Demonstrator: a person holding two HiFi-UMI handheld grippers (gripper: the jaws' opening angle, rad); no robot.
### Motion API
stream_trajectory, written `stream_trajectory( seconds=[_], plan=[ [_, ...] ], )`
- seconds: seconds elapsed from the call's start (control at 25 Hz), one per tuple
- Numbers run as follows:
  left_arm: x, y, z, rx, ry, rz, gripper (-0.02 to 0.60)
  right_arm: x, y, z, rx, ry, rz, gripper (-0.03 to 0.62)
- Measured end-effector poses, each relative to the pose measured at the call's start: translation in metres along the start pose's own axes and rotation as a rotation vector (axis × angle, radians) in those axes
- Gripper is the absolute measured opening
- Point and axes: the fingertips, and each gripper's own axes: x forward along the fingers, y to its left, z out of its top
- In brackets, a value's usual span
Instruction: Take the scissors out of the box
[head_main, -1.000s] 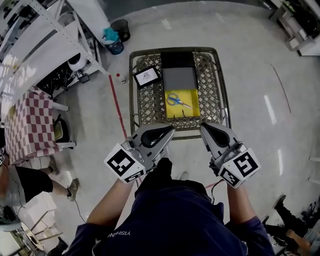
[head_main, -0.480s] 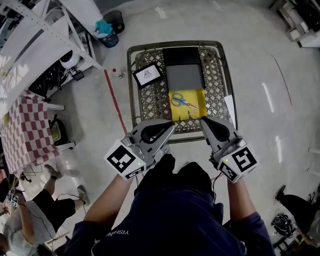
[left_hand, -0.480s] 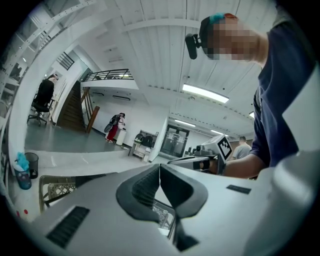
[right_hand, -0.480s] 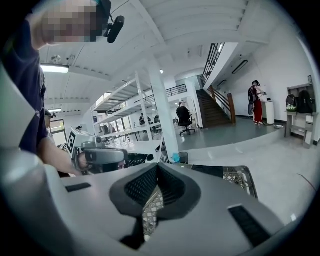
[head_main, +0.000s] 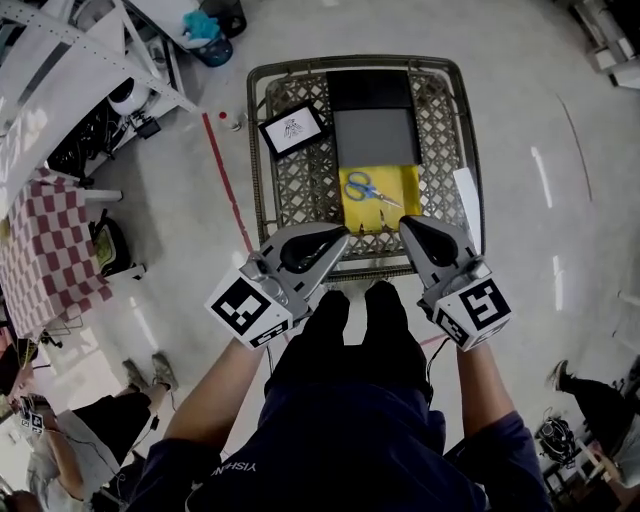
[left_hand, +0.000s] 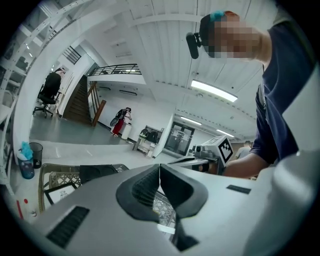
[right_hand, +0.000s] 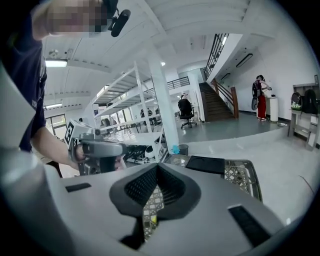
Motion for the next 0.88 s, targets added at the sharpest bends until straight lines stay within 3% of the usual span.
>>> stream_trajectory(
  seconds=[0.36,0.76,0.88],
  plan=[
    [0.023,0.04,-0.044,-0.058,0.03,0.089,0.025,0.038,-0.044,-0.054,-0.036,0.097,0.036,0.015],
    [0.034,0.066,-0.093,-0.14,0.065,0.151,0.025,0.078,-0.078,-0.133,-0.104,0.291,0.087,0.017],
    [0.035,0.07,-0.102,-0.158,0.066,0.162,0.025,0.092,-0.08,-0.15,-0.144,0.328,0.105,0.064]
  ],
)
